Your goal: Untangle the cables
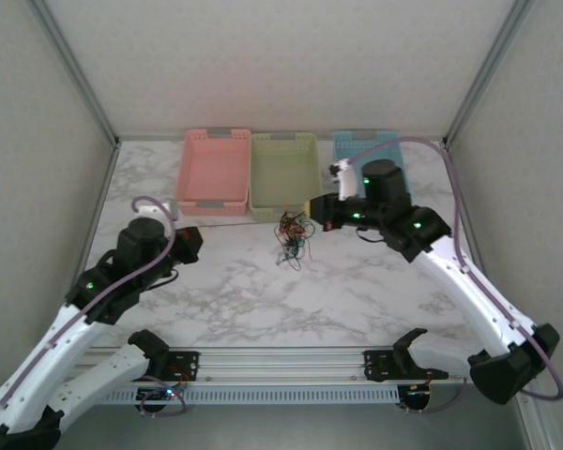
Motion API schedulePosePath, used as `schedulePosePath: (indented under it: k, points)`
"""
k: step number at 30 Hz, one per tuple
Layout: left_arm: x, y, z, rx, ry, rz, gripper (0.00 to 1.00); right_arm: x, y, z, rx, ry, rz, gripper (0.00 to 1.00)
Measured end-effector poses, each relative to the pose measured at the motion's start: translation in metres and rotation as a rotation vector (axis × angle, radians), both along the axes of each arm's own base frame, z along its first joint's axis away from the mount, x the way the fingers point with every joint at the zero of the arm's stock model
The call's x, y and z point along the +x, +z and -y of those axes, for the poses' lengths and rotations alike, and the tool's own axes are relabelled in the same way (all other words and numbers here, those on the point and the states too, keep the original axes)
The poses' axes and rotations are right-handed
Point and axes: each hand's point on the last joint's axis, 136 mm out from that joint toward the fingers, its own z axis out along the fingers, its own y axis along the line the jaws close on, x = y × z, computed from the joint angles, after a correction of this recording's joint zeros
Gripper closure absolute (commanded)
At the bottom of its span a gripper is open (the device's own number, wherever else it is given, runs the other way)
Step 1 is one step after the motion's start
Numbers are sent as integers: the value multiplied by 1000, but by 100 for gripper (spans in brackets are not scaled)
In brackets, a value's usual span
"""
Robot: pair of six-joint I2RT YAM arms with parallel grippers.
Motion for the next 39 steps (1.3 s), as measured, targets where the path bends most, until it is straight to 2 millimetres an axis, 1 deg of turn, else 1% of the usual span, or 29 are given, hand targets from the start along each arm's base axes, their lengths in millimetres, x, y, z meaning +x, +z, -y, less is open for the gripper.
schedulePosePath:
  k: [2,3,6,8,9,11,13,15,18,23,27,32,34,36,39]
  points:
    - [-7,16,-12,17,21,37,100,6,-2,24,26,-58,-15,100]
    - [-10,21,-17,29,33,47,100,7,-5,31,32,-76,-22,100]
    - [-19,30,-46,104,120,68,100,17,-20,64,34,-177,-60,100]
    - [-26,39,-69,163,190,88,100,28,-39,87,16,-266,-100,100]
    - [-30,44,-78,180,213,99,100,30,-49,94,6,-293,-120,100]
    - [-38,58,-95,214,259,128,100,32,-75,106,-19,-333,-178,100]
    - [-44,66,-105,235,284,146,100,31,-93,109,-26,-341,-222,100]
    - [-48,72,-112,260,301,154,100,29,-107,109,-33,-339,-256,100]
    - [-54,75,-122,301,318,154,100,26,-121,108,-39,-329,-289,100]
    - [-65,89,-134,339,329,172,100,25,-143,107,-51,-321,-334,100]
    - [-74,110,-145,349,346,212,100,25,-168,107,-68,-322,-389,100]
    - [-84,143,-163,370,404,277,100,24,-198,117,-127,-368,-441,100]
    - [-90,159,-171,371,424,310,100,23,-209,121,-154,-389,-462,100]
    - [-95,172,-174,375,424,333,100,23,-214,122,-159,-390,-472,100]
    - [-101,191,-183,383,454,369,100,26,-221,128,-187,-421,-468,100]
